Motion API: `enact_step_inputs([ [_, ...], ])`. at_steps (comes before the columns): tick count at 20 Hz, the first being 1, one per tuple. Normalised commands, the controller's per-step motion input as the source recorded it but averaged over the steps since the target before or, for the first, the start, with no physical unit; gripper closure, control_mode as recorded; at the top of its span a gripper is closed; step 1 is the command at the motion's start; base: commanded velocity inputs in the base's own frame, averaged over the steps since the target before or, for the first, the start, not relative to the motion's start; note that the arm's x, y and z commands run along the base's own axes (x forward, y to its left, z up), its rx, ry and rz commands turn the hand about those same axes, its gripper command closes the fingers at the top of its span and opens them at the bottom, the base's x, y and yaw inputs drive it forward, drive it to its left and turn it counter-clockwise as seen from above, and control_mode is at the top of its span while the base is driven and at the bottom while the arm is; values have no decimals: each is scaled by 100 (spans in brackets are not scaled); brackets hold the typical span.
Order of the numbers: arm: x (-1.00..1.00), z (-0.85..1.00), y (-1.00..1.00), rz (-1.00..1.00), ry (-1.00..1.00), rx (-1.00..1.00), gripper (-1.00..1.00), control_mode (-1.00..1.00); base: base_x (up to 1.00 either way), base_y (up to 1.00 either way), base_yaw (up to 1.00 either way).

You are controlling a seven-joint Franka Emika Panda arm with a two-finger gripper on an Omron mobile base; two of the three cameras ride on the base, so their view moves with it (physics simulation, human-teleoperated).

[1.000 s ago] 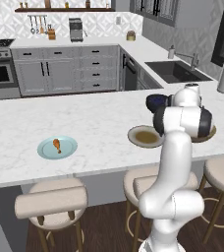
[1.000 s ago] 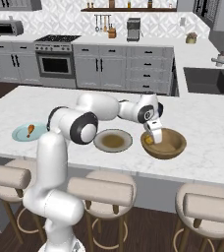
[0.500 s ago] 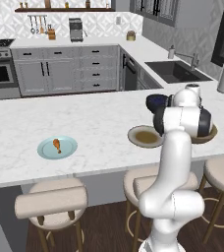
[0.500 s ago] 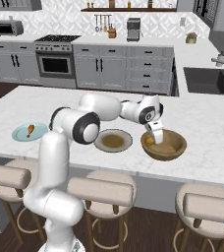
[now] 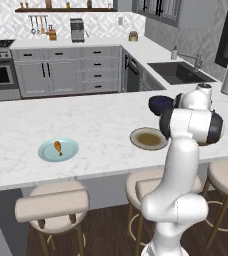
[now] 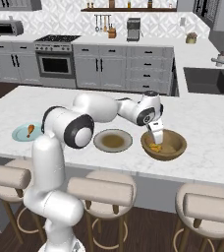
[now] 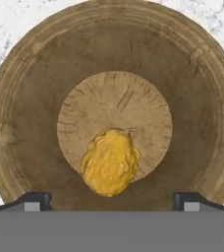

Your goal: Pick the chicken drumstick and squash from their plates and place them in the bowl. Then put the bowl in the fridge.

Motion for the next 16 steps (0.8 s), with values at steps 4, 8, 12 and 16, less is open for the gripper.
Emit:
enact_step_inputs([
  [4, -96, 69, 54, 16, -10, 0, -100, -100, 0, 0, 0],
  [8, -98, 66, 84, 27, 0, 0, -100, -100, 0, 0, 0],
  [12, -90, 66, 100, 35, 0, 0, -100, -100, 0, 0, 0],
  [16, -64, 62, 100, 38, 6, 0, -100, -100, 0, 0, 0],
])
